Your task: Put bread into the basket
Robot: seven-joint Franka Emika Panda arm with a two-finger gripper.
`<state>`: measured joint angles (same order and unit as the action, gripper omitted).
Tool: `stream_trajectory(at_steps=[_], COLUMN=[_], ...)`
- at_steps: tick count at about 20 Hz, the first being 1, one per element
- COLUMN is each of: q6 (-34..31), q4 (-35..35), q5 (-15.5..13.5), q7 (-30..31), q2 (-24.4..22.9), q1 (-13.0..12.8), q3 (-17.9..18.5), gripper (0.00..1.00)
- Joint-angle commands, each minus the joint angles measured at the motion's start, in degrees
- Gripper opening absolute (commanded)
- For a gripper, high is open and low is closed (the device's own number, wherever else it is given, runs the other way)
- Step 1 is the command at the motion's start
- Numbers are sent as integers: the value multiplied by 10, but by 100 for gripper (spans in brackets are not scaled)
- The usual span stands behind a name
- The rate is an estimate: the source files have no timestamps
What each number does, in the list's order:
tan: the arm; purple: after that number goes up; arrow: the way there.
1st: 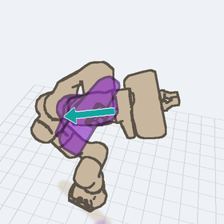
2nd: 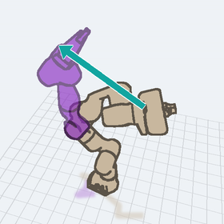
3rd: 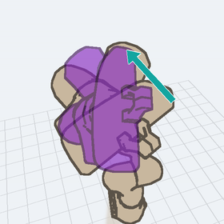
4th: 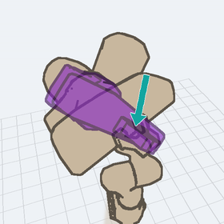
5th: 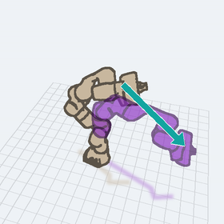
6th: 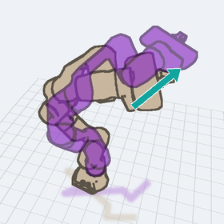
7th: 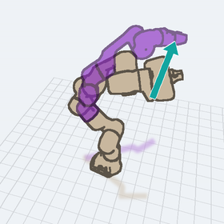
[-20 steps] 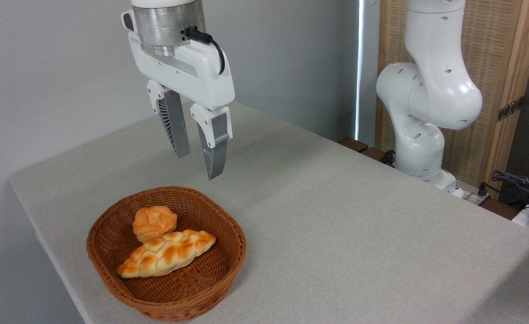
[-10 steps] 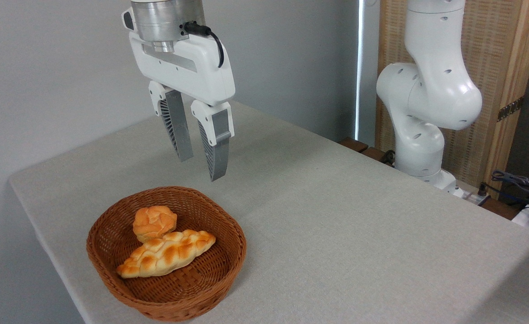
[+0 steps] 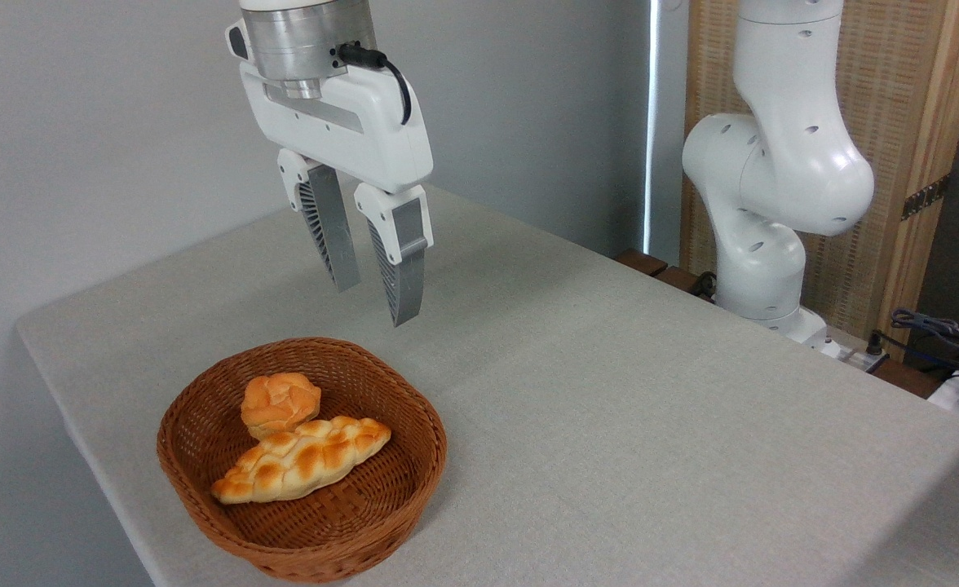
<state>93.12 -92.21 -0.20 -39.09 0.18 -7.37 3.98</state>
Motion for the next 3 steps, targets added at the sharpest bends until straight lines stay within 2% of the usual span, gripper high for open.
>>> stream_trajectory(at_steps=[1, 3], q6=[-17, -17], q4=[16, 16], q5=[2, 2], q7=[3, 2], q2=[6, 6], q1=[-5, -5], q3=[4, 4], gripper=[100, 100])
